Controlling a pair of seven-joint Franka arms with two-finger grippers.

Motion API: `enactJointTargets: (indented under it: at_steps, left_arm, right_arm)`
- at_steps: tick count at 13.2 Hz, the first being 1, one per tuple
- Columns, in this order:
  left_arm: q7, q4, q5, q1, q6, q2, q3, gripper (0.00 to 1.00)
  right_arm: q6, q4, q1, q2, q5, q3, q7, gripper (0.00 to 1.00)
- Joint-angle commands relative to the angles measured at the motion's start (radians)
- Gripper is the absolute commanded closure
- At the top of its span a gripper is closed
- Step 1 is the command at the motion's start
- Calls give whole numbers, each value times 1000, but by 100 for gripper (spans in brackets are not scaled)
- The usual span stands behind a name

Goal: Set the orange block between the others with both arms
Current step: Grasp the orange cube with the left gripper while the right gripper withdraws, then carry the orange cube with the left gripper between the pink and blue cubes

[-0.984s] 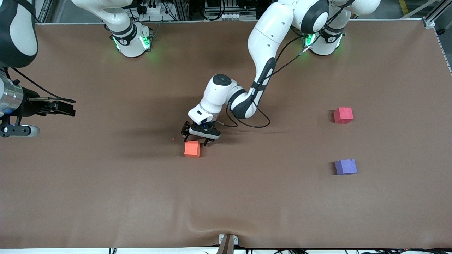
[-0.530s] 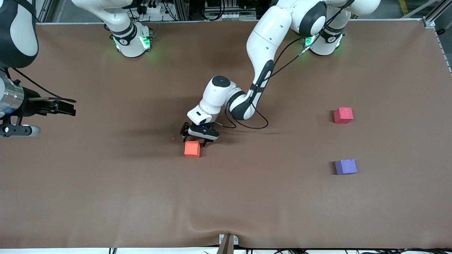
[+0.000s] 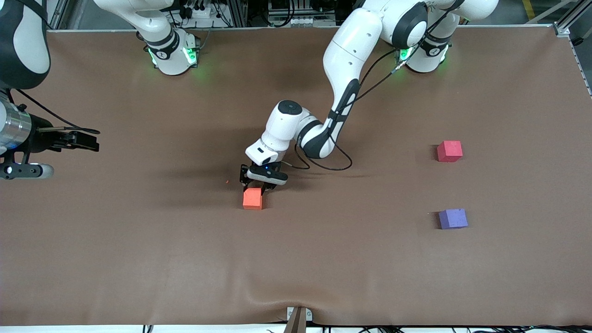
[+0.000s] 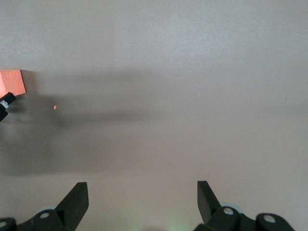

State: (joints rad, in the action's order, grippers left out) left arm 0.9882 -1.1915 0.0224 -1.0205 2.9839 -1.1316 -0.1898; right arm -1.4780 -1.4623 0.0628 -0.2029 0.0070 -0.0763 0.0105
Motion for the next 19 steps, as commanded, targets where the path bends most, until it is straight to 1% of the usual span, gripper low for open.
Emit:
enactJointTargets:
  at_steps: [1,4,7,9,10,12,13,15,17,18,19]
  left_arm:
    - [64,20,-13,-9,13,-1,-19,100]
    - [79,-22,1,3,3,70,-16,100]
    - [92,-133,1,43,-42,176,-16,100]
    - [80,-213,-2,88,-106,264,-16,100]
    - [70,-246,-5,120,-147,304,-14,100]
    - [56,-301,-7,148,-209,372,-14,100]
    - [41,-345,-9,167,-227,410,-14,100]
    - [11,-495,-9,195,-232,522,-14,100]
    - [-64,-642,-10,241,-233,625,-14,100]
    - [-107,-687,-10,261,-238,656,-14,100]
    - [-123,-706,-10,275,-265,674,-14,100]
  right_arm:
    - [1,-21,-21,28,-16,18,16,0]
    - [2,-24,-26,28,-16,20,14,0]
    - [2,-18,-24,34,-13,20,14,0]
    - [10,-16,-24,54,-9,21,14,0]
    - [40,-13,-24,62,-7,21,13,0]
    - [88,13,-24,77,-7,21,9,0]
    - [103,28,-24,82,-9,21,11,0]
    - [145,72,-23,83,-9,21,10,0]
    - [153,85,-21,88,-7,23,8,0]
    - [153,86,-23,88,-7,21,8,0]
    - [153,86,-23,86,-10,21,9,0]
